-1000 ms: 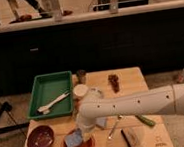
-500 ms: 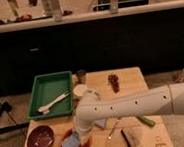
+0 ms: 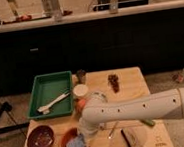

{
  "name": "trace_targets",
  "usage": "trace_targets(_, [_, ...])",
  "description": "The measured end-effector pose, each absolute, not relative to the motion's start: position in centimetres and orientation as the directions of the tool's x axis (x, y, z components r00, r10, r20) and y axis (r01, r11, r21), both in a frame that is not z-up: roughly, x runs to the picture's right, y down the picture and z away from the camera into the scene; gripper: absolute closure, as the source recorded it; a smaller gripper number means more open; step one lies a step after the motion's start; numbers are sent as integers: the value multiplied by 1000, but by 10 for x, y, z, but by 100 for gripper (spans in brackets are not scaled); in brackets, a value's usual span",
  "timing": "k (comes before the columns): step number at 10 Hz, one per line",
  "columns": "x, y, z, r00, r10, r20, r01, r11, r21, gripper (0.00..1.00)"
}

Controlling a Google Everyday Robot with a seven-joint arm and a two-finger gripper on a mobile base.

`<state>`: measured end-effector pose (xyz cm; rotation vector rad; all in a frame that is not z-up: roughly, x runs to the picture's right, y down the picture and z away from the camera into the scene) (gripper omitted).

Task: Wipe red bowl with sponge

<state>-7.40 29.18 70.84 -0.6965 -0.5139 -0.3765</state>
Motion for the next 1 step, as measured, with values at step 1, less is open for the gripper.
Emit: trace_targets(1, [-72, 292, 710, 813, -151, 563, 486, 709, -511, 100])
